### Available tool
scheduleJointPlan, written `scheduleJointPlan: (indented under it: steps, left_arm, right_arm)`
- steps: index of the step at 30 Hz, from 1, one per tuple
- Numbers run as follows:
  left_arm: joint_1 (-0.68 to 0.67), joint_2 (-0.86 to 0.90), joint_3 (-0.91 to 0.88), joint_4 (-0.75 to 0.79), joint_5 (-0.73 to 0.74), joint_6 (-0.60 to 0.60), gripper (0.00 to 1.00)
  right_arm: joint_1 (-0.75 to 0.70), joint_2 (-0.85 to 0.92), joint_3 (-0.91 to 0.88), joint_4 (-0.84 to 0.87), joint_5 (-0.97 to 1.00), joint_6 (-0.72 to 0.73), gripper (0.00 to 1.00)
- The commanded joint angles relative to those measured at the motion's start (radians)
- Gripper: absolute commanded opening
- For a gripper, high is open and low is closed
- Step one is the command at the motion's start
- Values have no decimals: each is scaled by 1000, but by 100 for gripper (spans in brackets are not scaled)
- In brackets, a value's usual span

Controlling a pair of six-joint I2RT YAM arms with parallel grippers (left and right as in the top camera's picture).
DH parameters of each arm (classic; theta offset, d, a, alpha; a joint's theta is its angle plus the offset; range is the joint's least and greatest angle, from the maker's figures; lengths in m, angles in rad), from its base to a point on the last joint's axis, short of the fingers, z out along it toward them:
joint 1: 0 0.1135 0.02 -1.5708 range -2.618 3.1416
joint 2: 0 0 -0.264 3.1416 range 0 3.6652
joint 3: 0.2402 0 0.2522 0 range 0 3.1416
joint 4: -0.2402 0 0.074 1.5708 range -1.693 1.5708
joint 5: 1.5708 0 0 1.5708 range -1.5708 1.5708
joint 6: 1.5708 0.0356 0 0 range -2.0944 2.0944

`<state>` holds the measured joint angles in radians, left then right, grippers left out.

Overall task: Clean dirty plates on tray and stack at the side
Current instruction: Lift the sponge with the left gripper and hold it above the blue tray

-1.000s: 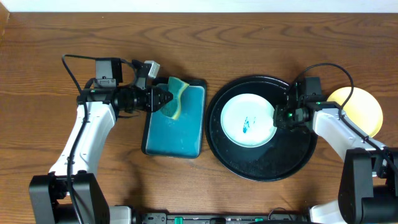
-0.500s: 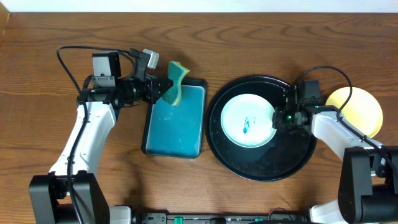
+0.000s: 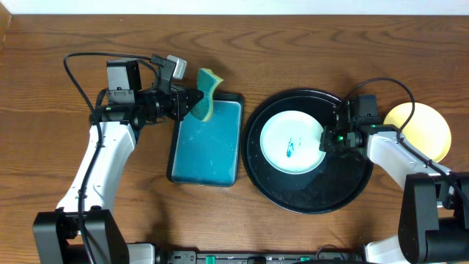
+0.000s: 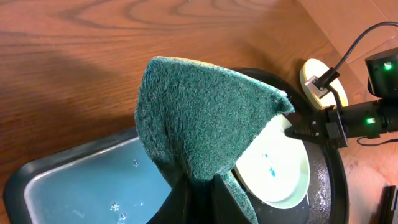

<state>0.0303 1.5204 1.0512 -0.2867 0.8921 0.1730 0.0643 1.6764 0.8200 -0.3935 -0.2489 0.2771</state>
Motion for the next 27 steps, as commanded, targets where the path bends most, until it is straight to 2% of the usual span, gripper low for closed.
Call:
scheduleJointPlan:
  steps: [1, 27]
  left_arm:
    - [4, -21, 0, 6, 12, 6, 7]
    - [4, -21, 0, 9, -51, 6, 7]
  right_arm:
    - [10, 13, -17, 1, 17, -5, 1]
    - [10, 13, -17, 8, 17, -5, 1]
